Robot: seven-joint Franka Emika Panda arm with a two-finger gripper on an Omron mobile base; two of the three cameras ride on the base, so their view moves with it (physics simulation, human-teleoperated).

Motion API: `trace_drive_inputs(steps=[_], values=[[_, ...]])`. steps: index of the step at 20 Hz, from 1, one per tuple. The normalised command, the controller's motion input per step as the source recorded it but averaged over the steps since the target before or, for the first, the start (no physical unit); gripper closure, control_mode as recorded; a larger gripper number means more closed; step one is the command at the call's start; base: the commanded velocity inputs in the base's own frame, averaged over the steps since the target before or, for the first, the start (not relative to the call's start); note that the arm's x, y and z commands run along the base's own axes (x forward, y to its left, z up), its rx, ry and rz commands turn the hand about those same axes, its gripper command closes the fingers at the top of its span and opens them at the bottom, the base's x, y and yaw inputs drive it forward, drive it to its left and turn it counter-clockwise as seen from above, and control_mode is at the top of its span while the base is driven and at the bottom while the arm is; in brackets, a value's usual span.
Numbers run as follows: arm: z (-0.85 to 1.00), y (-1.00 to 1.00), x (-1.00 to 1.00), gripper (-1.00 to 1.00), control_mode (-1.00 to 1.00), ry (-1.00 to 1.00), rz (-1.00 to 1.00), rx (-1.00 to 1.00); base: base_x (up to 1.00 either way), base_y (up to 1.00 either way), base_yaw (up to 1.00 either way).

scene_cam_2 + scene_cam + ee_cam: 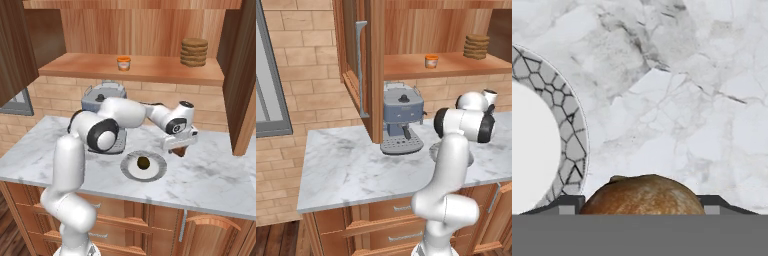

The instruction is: Pick the avocado and bread from the counter and place them on the plate. Then pick the jam from the cabinet and place it next to the plate. Lastly close the cabinet door.

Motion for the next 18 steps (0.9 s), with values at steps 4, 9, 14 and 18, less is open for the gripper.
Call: trace_drive_inputs(steps=[4, 9, 14, 18], values=[[0.0, 0.76, -0.73, 1.0, -1.0, 0.0, 0.0, 0.0, 0.0, 0.0, 0.0], [0.0, 0.53, -0.57, 1.0, -1.0, 0.0, 0.0, 0.0, 0.0, 0.0, 0.0], [0.0, 0.32, -0.18, 1.0, -1.0, 0.0, 0.0, 0.0, 0.0, 0.0, 0.0], [0.0, 0.15, -0.03, 1.0, -1.0, 0.0, 0.0, 0.0, 0.0, 0.0, 0.0]])
